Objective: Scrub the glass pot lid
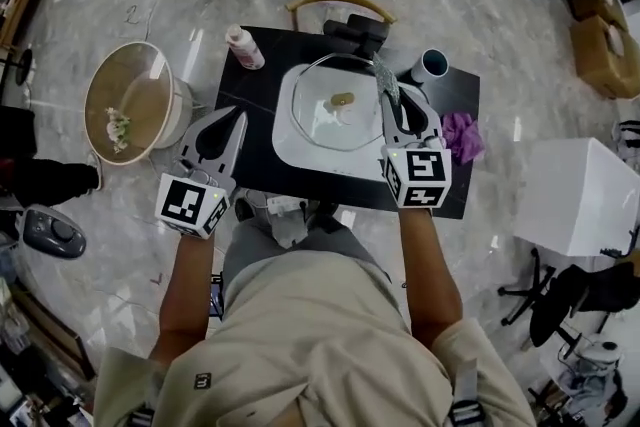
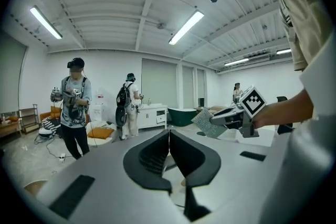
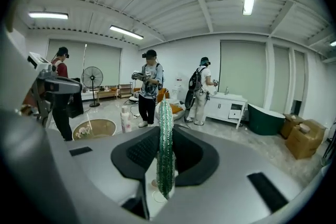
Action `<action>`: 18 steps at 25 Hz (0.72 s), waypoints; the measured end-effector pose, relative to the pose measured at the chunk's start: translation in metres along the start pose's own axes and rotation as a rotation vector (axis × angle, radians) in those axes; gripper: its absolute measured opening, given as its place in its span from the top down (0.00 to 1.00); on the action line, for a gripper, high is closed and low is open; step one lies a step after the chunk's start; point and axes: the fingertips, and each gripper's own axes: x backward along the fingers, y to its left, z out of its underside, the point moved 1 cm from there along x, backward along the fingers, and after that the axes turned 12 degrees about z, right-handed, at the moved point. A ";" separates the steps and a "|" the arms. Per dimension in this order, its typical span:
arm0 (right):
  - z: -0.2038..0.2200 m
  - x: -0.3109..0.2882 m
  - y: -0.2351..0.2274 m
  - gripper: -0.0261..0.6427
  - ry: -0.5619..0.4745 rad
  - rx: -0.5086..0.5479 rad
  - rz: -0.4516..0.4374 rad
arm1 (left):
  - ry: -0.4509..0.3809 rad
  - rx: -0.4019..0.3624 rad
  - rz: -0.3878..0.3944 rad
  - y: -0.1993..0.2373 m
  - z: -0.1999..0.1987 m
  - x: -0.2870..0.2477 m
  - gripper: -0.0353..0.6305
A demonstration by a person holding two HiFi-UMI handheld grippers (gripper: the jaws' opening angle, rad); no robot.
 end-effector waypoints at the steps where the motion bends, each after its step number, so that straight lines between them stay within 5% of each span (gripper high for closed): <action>1: 0.008 -0.010 0.001 0.84 0.014 0.009 -0.004 | 0.006 0.011 -0.009 0.002 0.006 -0.001 0.92; 18: 0.142 -0.146 0.051 0.84 0.167 0.217 0.074 | 0.105 0.134 -0.053 0.029 0.114 -0.014 0.92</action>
